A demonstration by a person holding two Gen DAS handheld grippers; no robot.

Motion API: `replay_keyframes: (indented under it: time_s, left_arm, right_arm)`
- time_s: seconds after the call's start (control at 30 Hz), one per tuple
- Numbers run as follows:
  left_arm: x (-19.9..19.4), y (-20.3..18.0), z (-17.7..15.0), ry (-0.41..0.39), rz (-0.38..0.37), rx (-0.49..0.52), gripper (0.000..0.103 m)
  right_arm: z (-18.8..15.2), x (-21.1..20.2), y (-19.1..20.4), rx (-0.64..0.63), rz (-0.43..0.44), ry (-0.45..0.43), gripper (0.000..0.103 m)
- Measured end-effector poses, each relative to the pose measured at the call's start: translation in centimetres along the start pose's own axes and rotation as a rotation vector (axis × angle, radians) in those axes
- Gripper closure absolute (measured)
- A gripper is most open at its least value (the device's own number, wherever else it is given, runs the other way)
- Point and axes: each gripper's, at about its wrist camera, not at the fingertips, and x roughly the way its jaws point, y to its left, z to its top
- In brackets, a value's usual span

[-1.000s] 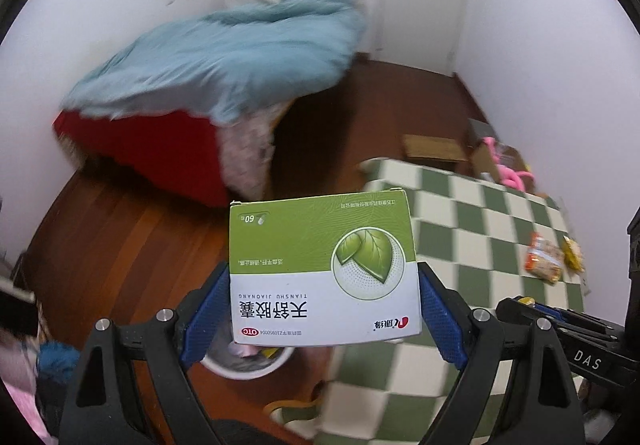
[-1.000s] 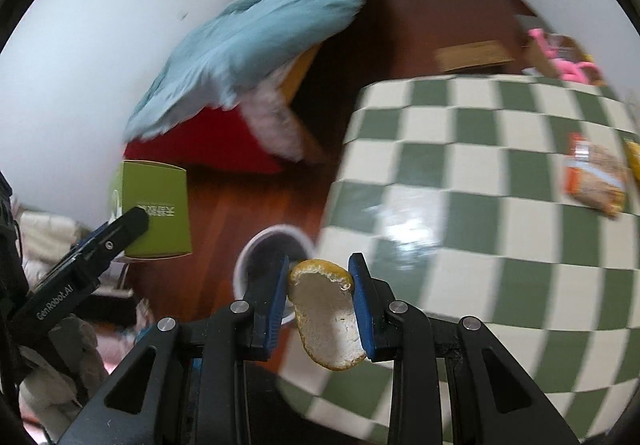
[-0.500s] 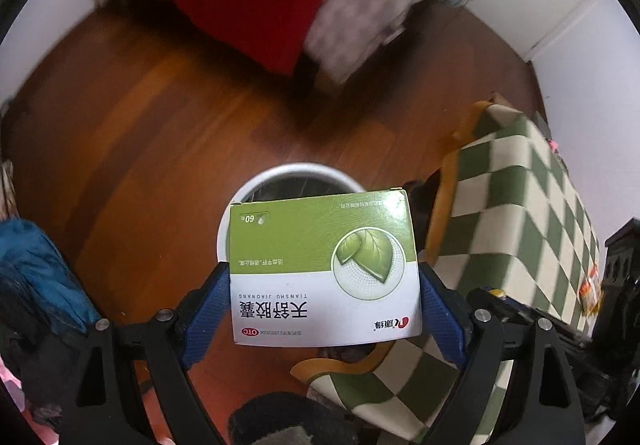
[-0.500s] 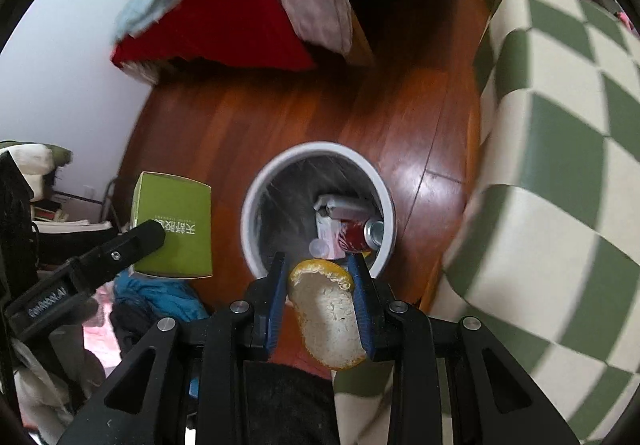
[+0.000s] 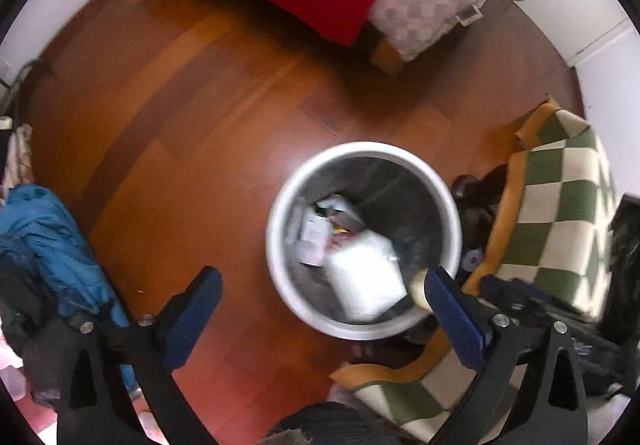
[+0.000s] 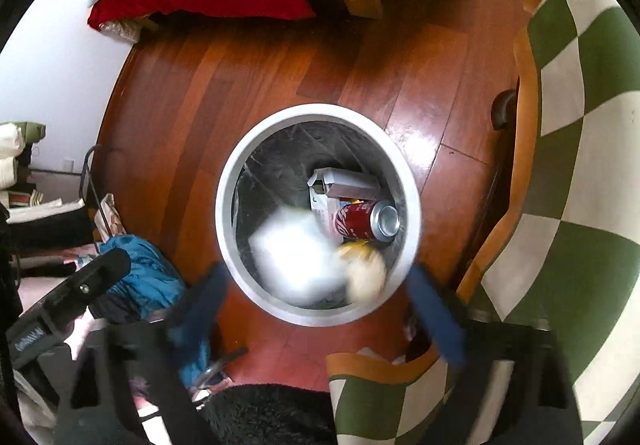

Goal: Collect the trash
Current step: 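Carry the medicine box and bread crust over the bin and release both, then withdraw both open grippers from the bin back toward the table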

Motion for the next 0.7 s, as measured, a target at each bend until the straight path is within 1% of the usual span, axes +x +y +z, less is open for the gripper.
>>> replay_keyframes:
  time_s: [0.07,0.13,0.3,0.43,0.5,0.7]
  left_arm:
    - [-0.5,-0.2,-0.6,-0.028,0.048,0.013,0.000]
    - [-1.0,-0.3,-1.2,-0.048,0.069,0.028,0.000]
    - [-2.5,-0.8,-2.2,-0.095,0.118,0.063,0.000]
    - [-4.2,-1.2,-3.1,-0.127,0.127,0.077,0.000]
    - [-5.0,-1.4,-3.4,-0.140,0.121,0.081,0.000]
    - [-8.2,-2.1,-4.8,-0.189,0.105,0.087,0.000]
  right_arm:
    - [-0.2,-0.1,0.7,-0.034,-0.050,-0.003,0.001]
    - [-0.6,-0.3,1.1,-0.059,-0.093,-0.008,0.000]
    - [-1.7,-2.0,1.5,-0.102,-0.160,-0.030,0.000]
    - [-3.1,-3.9,1.7,-0.120,-0.176,-0.052,0.000]
    - [-3.8,-5.1,1.8,-0.123,-0.188,-0.063,0.000]
    - [-5.6,-8.5,2.7,-0.143,-0.187,-0.105,0.000]
